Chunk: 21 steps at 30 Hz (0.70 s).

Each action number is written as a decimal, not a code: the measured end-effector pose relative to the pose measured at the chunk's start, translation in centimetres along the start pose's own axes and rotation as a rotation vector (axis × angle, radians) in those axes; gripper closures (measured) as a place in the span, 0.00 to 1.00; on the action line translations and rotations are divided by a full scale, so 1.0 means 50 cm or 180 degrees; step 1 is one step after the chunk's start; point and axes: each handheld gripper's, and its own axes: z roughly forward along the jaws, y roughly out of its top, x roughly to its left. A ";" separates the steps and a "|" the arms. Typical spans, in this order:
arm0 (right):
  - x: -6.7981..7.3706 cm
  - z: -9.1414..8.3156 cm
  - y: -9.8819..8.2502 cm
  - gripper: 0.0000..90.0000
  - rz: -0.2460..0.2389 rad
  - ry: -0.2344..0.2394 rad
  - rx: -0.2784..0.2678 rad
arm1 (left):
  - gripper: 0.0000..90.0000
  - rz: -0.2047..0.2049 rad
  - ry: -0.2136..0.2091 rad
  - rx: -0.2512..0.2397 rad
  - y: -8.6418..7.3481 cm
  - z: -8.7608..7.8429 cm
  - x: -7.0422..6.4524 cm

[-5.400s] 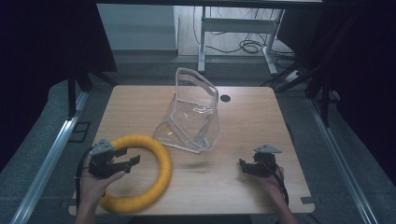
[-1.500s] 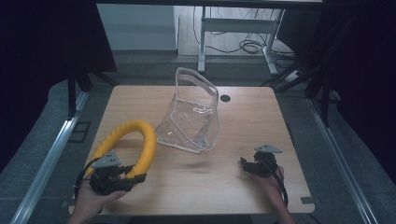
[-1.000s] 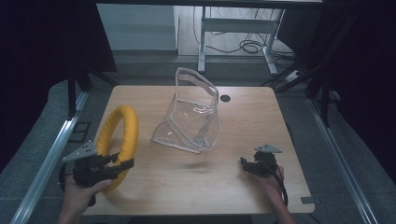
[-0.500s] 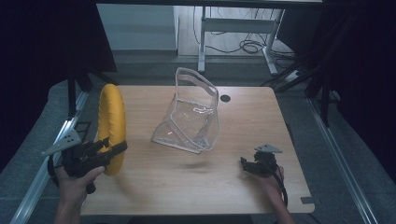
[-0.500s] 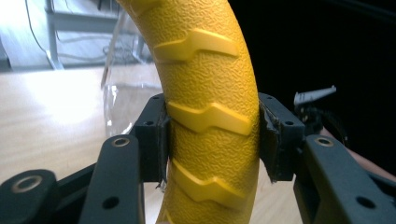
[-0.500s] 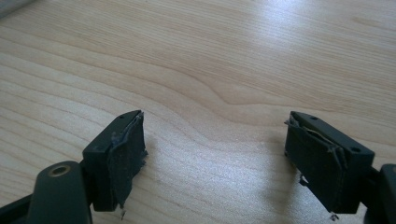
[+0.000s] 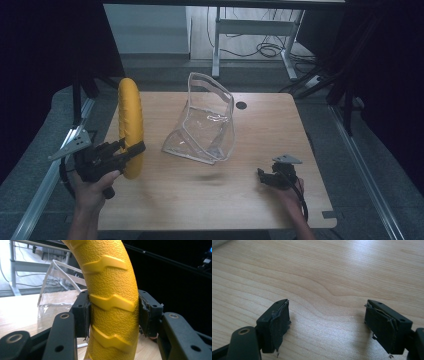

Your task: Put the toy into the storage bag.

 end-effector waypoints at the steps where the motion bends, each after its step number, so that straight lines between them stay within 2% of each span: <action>1: 0.000 0.000 0.000 0.23 -0.0001 0.0000 0.0000 | 0.57 -0.0019 -0.0017 -0.0009 0.001 0.002 0.000; 8: 0.000 0.000 0.000 0.23 -0.0001 -0.0002 0.0001 | 0.56 -0.0129 -0.0081 -0.0099 0.006 0.008 0.003; 15: 0.000 0.000 0.000 0.23 -0.0006 -0.0003 0.0009 | 0.57 -0.0101 -0.0116 -0.0162 0.014 0.026 -0.008; 21: 0.000 0.000 0.000 0.23 0.0002 -0.0002 0.0011 | 0.57 -0.0045 -0.0081 -0.0215 0.021 0.047 -0.022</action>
